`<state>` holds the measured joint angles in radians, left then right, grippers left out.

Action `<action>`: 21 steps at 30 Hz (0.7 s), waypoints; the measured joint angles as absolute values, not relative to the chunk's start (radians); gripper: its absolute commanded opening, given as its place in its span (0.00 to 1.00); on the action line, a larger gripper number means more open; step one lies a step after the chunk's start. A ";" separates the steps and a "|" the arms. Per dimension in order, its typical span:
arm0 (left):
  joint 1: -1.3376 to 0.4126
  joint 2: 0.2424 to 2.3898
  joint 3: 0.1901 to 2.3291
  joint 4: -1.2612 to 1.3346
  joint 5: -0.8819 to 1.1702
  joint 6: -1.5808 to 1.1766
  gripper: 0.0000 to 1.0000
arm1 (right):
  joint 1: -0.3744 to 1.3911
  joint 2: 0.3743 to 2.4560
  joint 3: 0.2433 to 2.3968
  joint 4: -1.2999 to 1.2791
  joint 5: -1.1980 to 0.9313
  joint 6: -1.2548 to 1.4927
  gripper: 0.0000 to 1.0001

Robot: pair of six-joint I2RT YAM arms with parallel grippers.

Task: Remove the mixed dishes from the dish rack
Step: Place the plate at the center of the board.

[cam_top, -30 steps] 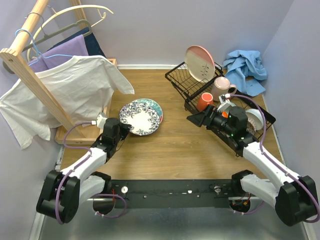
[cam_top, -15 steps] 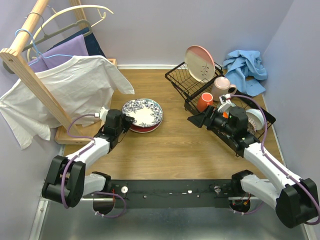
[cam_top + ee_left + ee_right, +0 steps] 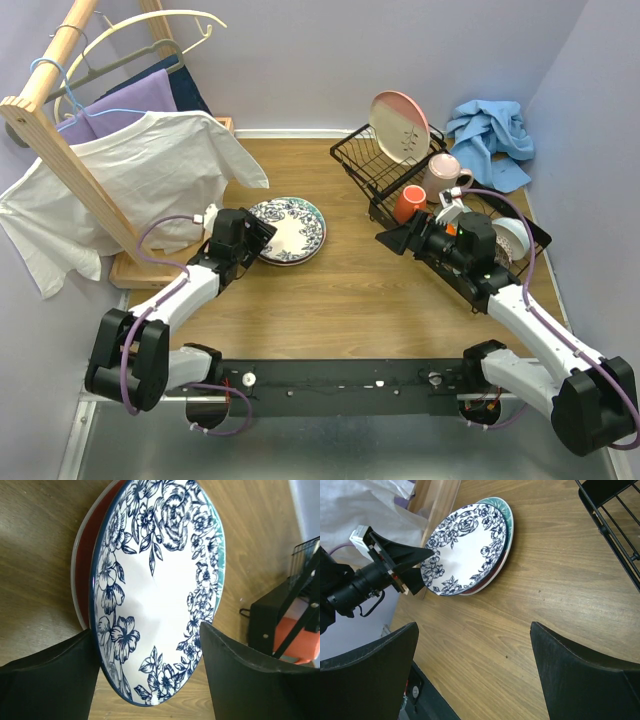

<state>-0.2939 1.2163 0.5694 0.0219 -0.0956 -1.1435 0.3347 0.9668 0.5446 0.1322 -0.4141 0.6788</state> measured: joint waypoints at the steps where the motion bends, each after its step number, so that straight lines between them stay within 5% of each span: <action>1: -0.294 1.226 0.580 0.007 -0.090 -1.127 0.85 | 0.335 0.967 0.546 0.131 -0.414 0.678 1.00; 21: -0.294 1.423 0.788 -0.217 -0.028 -0.885 0.94 | 0.335 0.967 0.555 0.117 -0.404 0.657 1.00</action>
<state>-0.2939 1.4227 0.7876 -0.2169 -0.0277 -0.8852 0.3347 0.9668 0.5549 0.1173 -0.4038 0.6567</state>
